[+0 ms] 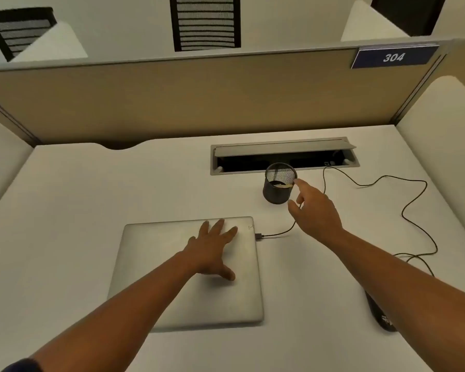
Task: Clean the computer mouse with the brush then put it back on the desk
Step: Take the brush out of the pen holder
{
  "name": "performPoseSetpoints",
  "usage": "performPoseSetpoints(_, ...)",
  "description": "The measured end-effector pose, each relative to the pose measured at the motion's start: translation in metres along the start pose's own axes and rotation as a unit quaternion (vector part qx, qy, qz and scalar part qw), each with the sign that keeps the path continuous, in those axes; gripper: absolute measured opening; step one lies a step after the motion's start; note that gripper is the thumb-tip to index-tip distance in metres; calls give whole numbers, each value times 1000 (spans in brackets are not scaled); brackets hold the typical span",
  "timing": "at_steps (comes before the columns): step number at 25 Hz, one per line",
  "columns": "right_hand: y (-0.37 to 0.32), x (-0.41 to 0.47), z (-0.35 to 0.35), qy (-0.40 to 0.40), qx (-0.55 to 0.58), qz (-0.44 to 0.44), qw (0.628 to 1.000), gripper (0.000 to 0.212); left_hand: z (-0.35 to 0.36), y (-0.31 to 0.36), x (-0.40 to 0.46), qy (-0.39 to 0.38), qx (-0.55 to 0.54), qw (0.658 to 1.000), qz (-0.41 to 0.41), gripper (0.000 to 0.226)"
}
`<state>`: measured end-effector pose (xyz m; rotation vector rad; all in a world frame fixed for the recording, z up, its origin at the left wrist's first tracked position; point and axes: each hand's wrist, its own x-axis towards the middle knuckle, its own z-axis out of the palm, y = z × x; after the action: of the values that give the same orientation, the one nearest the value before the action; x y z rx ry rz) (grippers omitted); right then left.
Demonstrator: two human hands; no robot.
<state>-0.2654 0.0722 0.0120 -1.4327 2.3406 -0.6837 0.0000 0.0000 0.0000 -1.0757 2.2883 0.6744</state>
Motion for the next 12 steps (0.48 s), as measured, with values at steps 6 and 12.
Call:
performPoseSetpoints(6, -4, 30, 5, -23, 20, 14, 999, 51, 6, -2, 7, -18, 18, 1000, -17, 131)
performPoseSetpoints(12, 4, 40, 9, -40, 11, -7, 999, 35, 16, -4, 10, -4, 20, 1000, -15, 129)
